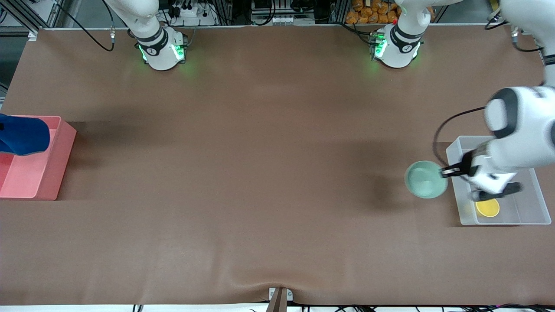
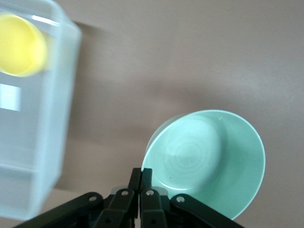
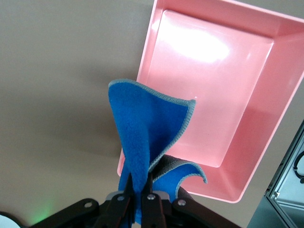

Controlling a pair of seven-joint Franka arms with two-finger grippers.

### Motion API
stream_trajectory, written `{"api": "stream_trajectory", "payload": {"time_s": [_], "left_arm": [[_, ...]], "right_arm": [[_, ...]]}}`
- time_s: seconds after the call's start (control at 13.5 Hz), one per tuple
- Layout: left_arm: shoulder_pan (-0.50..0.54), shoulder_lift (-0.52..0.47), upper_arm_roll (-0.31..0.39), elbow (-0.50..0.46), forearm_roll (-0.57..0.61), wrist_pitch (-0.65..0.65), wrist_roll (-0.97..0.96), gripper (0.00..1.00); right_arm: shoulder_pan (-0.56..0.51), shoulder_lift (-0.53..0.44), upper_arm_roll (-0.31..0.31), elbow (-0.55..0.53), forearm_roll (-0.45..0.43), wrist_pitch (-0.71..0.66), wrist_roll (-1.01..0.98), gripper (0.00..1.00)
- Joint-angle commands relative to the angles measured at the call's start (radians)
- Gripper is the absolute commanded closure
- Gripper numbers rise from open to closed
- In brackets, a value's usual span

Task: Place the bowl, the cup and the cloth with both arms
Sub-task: 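Lift the green bowl with the left gripper toward the clear tray, then lower the bowl into the tray while the right gripper drops the cloth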

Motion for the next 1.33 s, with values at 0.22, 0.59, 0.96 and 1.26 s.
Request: {"api": "stream_trajectory", "payload": {"time_s": [0.22, 0.59, 0.96, 1.26], "left_arm": [[0.203, 0.011, -0.007, 0.044, 0.060, -0.103, 0.345, 1.00], [0.337, 0.047, -0.009, 0.011, 0.128, -0.010, 0.550, 1.00], [0.412, 0.106, -0.009, -0.072, 0.128, 0.187, 0.687, 1.00], [0.429, 0.147, -0.010, -0.151, 0.128, 0.352, 0.699, 1.00]], "right_arm": [[-0.065, 0.044, 0.020, 0.002, -0.014, 0.010, -0.155, 1.00], [-0.070, 0.115, 0.020, 0.005, -0.002, 0.059, -0.155, 1.00], [-0.093, 0.181, 0.021, 0.005, -0.002, 0.163, -0.175, 0.32], [-0.082, 0.193, 0.021, 0.016, 0.000, 0.201, -0.193, 0.00]]}}
